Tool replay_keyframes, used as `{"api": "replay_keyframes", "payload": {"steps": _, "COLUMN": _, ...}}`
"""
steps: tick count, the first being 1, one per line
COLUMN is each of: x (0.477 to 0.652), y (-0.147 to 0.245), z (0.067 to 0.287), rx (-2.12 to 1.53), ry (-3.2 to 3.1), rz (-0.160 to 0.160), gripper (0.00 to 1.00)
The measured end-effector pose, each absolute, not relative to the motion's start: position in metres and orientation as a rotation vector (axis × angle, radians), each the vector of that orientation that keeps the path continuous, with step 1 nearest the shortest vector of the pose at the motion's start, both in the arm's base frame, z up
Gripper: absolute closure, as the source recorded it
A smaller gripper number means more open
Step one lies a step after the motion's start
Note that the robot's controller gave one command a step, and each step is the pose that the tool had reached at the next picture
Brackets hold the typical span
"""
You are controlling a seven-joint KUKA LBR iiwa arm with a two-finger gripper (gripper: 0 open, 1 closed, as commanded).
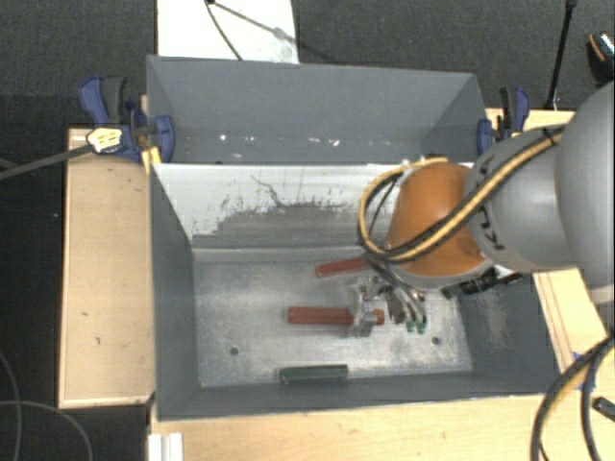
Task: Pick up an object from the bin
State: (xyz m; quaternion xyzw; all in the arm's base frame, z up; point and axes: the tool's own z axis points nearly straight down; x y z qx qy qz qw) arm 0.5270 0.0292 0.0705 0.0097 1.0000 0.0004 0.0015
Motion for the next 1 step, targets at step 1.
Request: {"api": "replay_keyframes", "payload": {"steps": 1, "x": 0.5184, "y": 0.0438, "z": 0.2571, "rx": -0.015, "ry": 3.13, "rz": 0.002, "gripper": 1.0}}
